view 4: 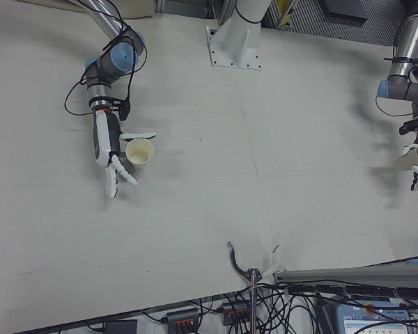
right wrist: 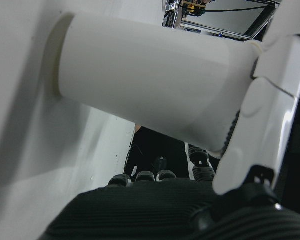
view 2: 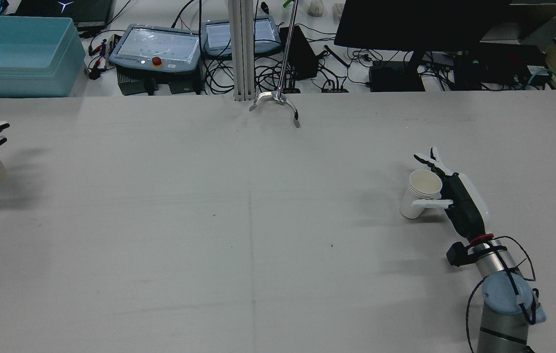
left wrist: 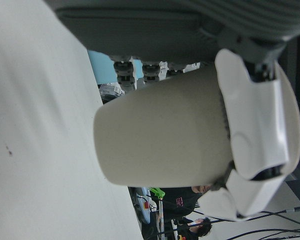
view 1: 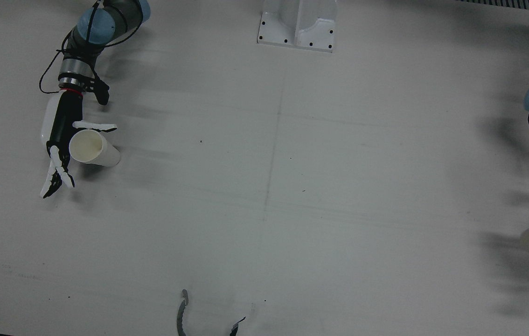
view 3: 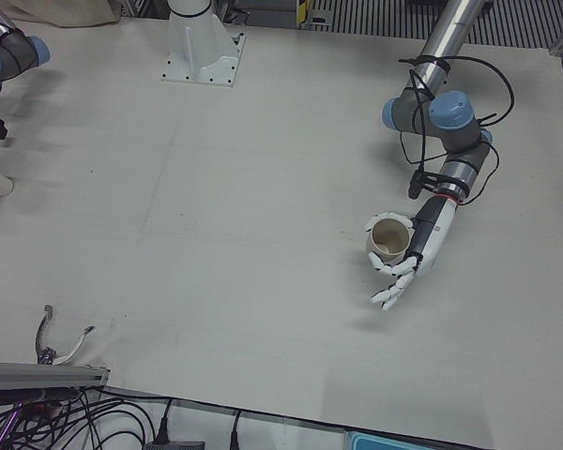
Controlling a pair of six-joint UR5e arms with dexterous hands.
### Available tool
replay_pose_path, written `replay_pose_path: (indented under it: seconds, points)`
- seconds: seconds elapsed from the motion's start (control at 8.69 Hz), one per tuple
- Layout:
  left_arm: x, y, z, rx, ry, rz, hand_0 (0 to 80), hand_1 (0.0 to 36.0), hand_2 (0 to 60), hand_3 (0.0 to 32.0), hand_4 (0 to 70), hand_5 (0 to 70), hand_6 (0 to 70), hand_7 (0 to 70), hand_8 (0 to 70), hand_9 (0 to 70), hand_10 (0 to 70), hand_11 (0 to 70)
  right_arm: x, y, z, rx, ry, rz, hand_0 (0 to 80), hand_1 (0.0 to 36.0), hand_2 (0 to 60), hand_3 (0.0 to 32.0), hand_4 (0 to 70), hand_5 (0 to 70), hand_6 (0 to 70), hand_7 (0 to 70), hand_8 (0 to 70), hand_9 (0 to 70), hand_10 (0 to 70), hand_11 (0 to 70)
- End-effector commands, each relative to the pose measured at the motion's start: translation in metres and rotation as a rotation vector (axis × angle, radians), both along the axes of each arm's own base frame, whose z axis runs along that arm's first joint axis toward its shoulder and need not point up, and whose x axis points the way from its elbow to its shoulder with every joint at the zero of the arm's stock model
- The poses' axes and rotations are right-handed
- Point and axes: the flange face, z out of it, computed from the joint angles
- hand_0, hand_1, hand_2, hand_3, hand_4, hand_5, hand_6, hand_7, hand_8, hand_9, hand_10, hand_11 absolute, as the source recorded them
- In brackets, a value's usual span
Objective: Pour water
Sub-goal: 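Lift the second cup slightly with the right hand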
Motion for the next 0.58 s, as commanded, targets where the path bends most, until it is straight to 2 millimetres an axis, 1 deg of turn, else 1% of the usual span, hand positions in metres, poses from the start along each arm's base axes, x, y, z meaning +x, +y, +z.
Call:
replay_pose_path:
  seconds: [0.0, 0.12, 0.23, 0.35, 0.46]
  points:
    - [0.000, 0.000, 0.000, 0.000, 0.000, -0.001, 56.0, 36.0, 60.0, 0.0, 70.0, 70.0, 11.5, 18.7, 6.6, 9.1, 7.4, 13.0, -0.009, -0.004, -0.011, 0.010, -0.028, -0.004, 53.5, 14.9, 0.0, 0.0, 13.2, 12.9, 3.2, 8.3, 0.0, 0.3, 0.0, 0.5]
    - [-0.003, 0.003, 0.004, -0.006, -0.002, -0.001, 56.0, 36.0, 60.0, 0.0, 70.0, 70.0, 11.5, 18.7, 6.6, 9.2, 7.5, 13.0, -0.016, -0.007, -0.018, 0.018, -0.035, -0.008, 53.0, 13.9, 0.0, 0.0, 18.7, 20.9, 13.3, 27.7, 5.9, 9.4, 4.9, 8.9]
    - [-0.004, 0.004, 0.007, -0.011, 0.000, -0.001, 55.8, 36.0, 60.0, 0.0, 70.0, 70.0, 11.4, 18.5, 6.6, 9.1, 7.4, 13.0, -0.022, -0.008, -0.026, 0.024, -0.039, -0.011, 53.5, 13.3, 1.6, 0.0, 22.1, 33.9, 26.0, 45.9, 16.9, 26.3, 12.4, 19.6]
    - [-0.005, 0.006, 0.009, -0.015, -0.003, -0.001, 55.3, 36.0, 60.0, 0.0, 70.0, 70.0, 11.4, 18.6, 6.6, 9.2, 7.4, 12.9, -0.029, -0.006, -0.028, 0.026, -0.040, -0.021, 52.0, 11.3, 2.6, 0.0, 22.9, 42.0, 33.8, 54.3, 23.4, 35.7, 16.8, 25.8]
    - [-0.005, 0.007, 0.012, -0.017, -0.004, -0.001, 55.2, 36.0, 60.0, 0.0, 70.0, 70.0, 11.3, 18.7, 6.6, 9.2, 7.4, 12.9, -0.035, -0.003, -0.029, 0.027, -0.039, -0.032, 51.4, 9.9, 2.2, 0.0, 24.0, 48.5, 39.8, 61.4, 27.5, 41.4, 19.4, 29.5]
